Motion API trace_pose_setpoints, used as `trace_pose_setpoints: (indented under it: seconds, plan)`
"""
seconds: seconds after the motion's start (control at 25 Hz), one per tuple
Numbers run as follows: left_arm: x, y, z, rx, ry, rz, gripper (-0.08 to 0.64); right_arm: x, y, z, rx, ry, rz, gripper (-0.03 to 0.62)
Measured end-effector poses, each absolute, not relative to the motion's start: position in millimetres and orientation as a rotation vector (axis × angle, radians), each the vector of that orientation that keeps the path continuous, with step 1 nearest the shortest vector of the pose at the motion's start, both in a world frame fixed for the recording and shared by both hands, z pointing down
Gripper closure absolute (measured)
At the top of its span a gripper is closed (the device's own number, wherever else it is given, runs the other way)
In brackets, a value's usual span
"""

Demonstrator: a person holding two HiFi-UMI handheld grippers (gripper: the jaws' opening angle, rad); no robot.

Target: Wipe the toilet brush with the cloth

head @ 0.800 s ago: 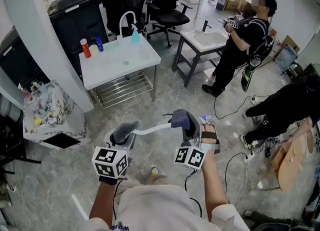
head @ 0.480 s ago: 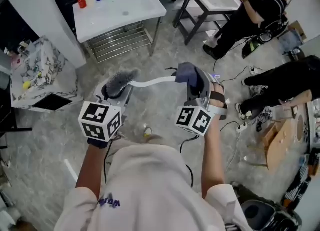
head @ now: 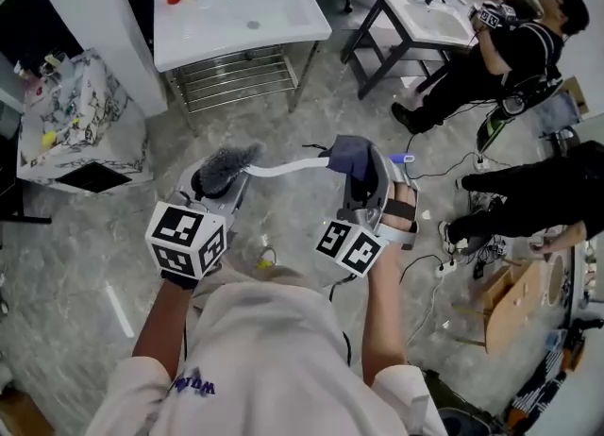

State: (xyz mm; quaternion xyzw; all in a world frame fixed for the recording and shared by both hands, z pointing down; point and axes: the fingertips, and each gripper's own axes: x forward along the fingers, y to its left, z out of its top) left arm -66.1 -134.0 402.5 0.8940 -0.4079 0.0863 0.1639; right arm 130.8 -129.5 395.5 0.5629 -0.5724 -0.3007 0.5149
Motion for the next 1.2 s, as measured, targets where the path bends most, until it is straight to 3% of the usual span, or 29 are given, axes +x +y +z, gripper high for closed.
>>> trace_pose_setpoints:
  seconds: [0.16,0.84,1.2]
  plan:
    - [-52.1,-137.0,410.9,2.516,-1.176,0.256,0.417,133.6,-136.9,399.1,1.340,-1.409,-0.698,0.454]
    - [-12.4,-145.3,417.7,2.501,-1.174,0.324,0.417,19.7,-125.1,405.3,1.129,-1.647,-0.869,0.459]
    - [-15.4,-143.6,422.0,2.513,-1.190,0.398,0.417,20.2,-124.4,414.1,1.088,-1.782,-0.744,0.462]
